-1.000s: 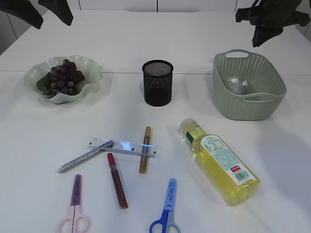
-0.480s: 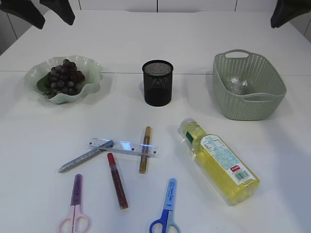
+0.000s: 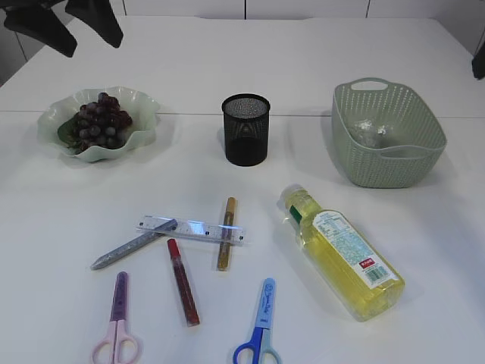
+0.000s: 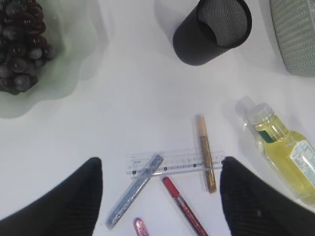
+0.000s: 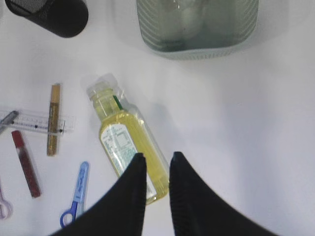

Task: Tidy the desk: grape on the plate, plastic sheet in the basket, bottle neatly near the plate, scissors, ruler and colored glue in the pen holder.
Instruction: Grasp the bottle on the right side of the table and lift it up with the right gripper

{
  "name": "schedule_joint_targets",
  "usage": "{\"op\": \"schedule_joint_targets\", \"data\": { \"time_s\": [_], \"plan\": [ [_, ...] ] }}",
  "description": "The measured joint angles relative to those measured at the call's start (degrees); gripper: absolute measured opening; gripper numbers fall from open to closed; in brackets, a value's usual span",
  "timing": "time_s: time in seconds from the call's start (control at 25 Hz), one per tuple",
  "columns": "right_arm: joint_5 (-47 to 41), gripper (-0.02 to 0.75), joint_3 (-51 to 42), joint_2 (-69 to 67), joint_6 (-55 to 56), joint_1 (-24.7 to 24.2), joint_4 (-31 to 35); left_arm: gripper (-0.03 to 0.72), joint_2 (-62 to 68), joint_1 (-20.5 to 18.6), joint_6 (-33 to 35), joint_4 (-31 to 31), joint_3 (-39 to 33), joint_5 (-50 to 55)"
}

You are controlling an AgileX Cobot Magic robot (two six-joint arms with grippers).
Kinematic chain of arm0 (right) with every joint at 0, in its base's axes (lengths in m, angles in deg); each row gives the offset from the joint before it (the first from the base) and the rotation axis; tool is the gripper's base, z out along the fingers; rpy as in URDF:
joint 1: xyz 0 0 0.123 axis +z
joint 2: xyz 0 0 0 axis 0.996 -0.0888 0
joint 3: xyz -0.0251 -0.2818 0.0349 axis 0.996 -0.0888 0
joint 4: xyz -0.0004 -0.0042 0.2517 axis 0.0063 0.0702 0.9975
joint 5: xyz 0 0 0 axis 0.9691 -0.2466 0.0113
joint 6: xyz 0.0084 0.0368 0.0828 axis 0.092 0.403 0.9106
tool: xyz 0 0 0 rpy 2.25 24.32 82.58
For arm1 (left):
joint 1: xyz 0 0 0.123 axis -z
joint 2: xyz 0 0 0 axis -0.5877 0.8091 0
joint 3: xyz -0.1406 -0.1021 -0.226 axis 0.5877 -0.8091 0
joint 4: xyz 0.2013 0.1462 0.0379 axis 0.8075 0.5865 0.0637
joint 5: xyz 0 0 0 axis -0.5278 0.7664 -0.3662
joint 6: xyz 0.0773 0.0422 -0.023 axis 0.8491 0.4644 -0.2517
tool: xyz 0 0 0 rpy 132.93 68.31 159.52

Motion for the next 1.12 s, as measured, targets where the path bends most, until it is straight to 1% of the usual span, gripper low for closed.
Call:
{"op": "schedule_joint_targets", "data": {
  "time_s": [0.08,0.2,0.32,0.48,0.56,0.64,0.72,0.8,0.88,1.0,1.12],
  "plan": [
    [0.0,0.191,-4.2,3.2,0.0,0.0,0.7,0.542,-1.4,0.0,0.0,0.0,-2.0,0.0],
    [0.0,0.313,-9.4,8.0,0.0,0.0,2.1,0.542,-3.9,0.0,0.0,-0.2,-5.6,0.0],
    [0.0,0.389,-13.2,11.6,0.0,0.0,3.1,0.542,-7.0,0.0,0.0,-0.5,-9.0,0.0],
    [0.0,0.41,-16.9,15.4,-0.9,0.3,6.7,0.541,-11.3,0.0,0.0,-0.6,-12.8,0.0],
    [0.0,0.413,-18.1,16.3,-2.6,1.8,7.8,0.542,-13.3,0.0,0.0,-0.6,-14.6,0.0],
    [0.0,0.428,-18.7,16.4,-4.4,4.9,7.9,0.542,-15.0,0.0,0.0,-0.6,-15.8,0.0],
    [0.0,0.473,-18.8,16.3,-5.5,8.5,6.3,0.541,-16.4,0.0,0.0,-0.6,-16.8,0.0],
    [0.0,0.529,-18.8,15.5,-5.9,11.7,2.6,0.541,-17.7,0.0,0.0,-0.6,-17.2,0.0],
    [0.0,0.574,-18.8,14.0,-5.9,13.6,-0.7,0.541,-18.6,0.0,0.0,-0.6,-17.3,0.0],
    [0.0,0.585,-19.0,10.9,-5.9,14.2,-2.9,0.541,-19.9,0.0,0.0,-0.6,-17.3,0.0],
    [0.1,0.585,-19.1,6.8,-5.9,14.2,-2.6,0.541,-20.5,0.0,0.0,-0.6,-17.3,0.0]
  ]
}}
